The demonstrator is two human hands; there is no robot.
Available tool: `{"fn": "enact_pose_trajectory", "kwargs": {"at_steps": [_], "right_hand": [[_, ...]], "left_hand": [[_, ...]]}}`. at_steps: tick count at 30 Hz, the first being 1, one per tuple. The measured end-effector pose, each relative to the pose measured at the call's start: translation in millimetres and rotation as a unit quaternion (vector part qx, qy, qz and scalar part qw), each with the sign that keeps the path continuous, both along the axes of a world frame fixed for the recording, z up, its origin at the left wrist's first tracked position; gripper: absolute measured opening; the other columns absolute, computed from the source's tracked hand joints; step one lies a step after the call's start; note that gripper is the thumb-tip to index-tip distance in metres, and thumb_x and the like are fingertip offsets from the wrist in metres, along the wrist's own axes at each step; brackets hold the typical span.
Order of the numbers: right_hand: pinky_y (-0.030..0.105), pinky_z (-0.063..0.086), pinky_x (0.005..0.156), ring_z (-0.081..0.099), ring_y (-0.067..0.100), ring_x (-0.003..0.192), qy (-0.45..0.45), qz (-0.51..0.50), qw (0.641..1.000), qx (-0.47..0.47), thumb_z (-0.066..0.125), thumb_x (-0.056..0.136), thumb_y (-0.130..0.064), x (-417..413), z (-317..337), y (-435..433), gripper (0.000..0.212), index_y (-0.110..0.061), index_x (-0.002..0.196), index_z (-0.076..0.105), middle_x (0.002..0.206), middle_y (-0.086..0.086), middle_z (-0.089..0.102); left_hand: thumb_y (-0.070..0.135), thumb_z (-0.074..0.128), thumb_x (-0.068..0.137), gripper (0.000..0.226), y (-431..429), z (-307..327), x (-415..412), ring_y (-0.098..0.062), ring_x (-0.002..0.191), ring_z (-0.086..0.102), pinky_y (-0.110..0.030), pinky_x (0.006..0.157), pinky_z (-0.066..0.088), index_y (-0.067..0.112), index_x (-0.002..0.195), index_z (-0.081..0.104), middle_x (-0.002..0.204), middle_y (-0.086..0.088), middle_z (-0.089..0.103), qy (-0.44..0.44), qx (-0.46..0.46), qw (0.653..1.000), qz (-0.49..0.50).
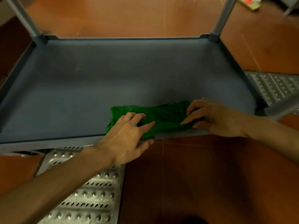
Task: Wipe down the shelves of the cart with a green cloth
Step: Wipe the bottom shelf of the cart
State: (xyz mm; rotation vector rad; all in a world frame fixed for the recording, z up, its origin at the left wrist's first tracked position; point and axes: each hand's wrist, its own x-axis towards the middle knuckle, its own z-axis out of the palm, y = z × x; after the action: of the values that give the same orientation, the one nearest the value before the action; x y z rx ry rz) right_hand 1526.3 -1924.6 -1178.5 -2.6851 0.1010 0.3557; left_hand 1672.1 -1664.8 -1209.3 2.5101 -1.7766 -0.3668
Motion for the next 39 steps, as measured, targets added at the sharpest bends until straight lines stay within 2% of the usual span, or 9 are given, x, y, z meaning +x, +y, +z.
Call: {"fn": "enact_pose_trajectory", "kwargs": {"at_steps": [5,9,11,14,19,26,30,33,39], "right_hand": [[0.029,0.046,0.091,0.048,0.008,0.106,0.025,-0.020,0.999,0.001,0.070,0.087,-0.021,-18.6,9.5,-19.3,0.031,-0.046,0.106,0.069,0.113,-0.015,0.052],[0.005,0.034,0.085,0.048,0.006,0.108,0.035,-0.020,0.999,-0.028,0.069,0.088,-0.016,-30.7,15.9,-31.1,0.032,-0.042,0.108,0.070,0.116,-0.013,0.054],[0.001,0.030,0.083,0.048,0.005,0.108,0.033,-0.032,0.998,-0.030,0.069,0.088,-0.013,-39.2,17.4,-37.3,0.032,-0.037,0.108,0.072,0.116,-0.013,0.054],[0.010,0.033,0.092,0.047,0.005,0.110,0.034,-0.048,0.998,-0.033,0.069,0.087,-0.008,-50.3,19.9,-48.7,0.034,-0.035,0.107,0.072,0.114,-0.014,0.054],[0.018,0.035,0.091,0.049,0.008,0.111,0.040,-0.064,0.995,-0.073,0.070,0.086,-0.007,-67.4,25.4,-66.0,0.036,-0.035,0.109,0.072,0.115,-0.013,0.055],[0.040,0.039,0.100,0.052,0.014,0.112,0.057,-0.055,0.970,-0.228,0.069,0.083,-0.018,-89.4,33.6,-77.4,0.040,-0.037,0.118,0.066,0.117,-0.009,0.057],[0.036,0.025,0.105,0.042,0.010,0.124,0.136,-0.078,0.927,-0.340,0.063,0.086,-0.036,-91.2,39.7,-80.5,0.041,-0.049,0.125,0.055,0.125,-0.015,0.050],[0.034,0.022,0.107,0.043,0.009,0.124,0.176,-0.128,0.906,-0.363,0.062,0.086,-0.043,-85.9,45.8,-81.1,0.037,-0.052,0.121,0.055,0.126,-0.016,0.050],[0.034,0.028,0.104,0.054,0.008,0.112,0.143,-0.143,0.914,-0.353,0.066,0.083,-0.031,-88.2,38.9,-78.8,0.035,-0.047,0.114,0.061,0.118,-0.015,0.056]], "left_hand": [[0.057,0.039,0.095,0.070,-27.6,-0.2,-17.1,-0.027,0.143,0.015,-0.040,0.119,0.021,0.033,0.156,0.015,0.159,-0.004,0.018,0.005,0.015,1.000,-0.018],[0.052,0.044,0.095,0.072,-43.5,2.6,-26.2,-0.028,0.146,0.009,-0.040,0.119,0.014,0.034,0.156,0.010,0.161,-0.001,0.012,0.021,0.029,0.999,-0.028],[0.051,0.044,0.096,0.071,-54.4,3.8,-33.2,-0.028,0.146,0.008,-0.039,0.120,0.013,0.035,0.156,0.010,0.162,-0.001,0.011,0.029,0.023,0.999,-0.029],[0.050,0.042,0.096,0.069,-71.6,1.7,-45.7,-0.029,0.145,0.011,-0.039,0.119,0.014,0.034,0.156,0.012,0.162,-0.003,0.014,0.036,0.006,0.999,-0.030],[0.047,0.041,0.096,0.068,-99.5,-2.3,-61.1,-0.032,0.145,0.014,-0.045,0.119,0.017,0.031,0.156,0.015,0.161,-0.007,0.017,0.031,-0.006,0.998,-0.051],[0.044,0.047,0.094,0.070,-134.8,-3.2,-80.1,-0.035,0.144,0.017,-0.052,0.118,0.017,0.029,0.155,0.018,0.159,-0.010,0.020,0.042,-0.013,0.996,-0.077],[0.039,0.051,0.093,0.076,-154.7,-2.7,-98.9,-0.038,0.147,0.010,-0.057,0.119,0.013,0.027,0.156,0.012,0.161,-0.013,0.013,0.057,0.005,0.995,-0.081],[0.035,0.054,0.092,0.080,-166.9,1.2,-108.7,-0.039,0.147,0.008,-0.057,0.119,0.012,0.024,0.157,0.009,0.162,-0.015,0.010,0.066,0.014,0.994,-0.088],[0.027,0.054,0.094,0.084,-154.0,-0.4,-102.5,-0.034,0.151,0.000,-0.056,0.121,0.005,0.025,0.157,-0.001,0.165,-0.012,-0.001,0.108,0.015,0.988,-0.110]]}}
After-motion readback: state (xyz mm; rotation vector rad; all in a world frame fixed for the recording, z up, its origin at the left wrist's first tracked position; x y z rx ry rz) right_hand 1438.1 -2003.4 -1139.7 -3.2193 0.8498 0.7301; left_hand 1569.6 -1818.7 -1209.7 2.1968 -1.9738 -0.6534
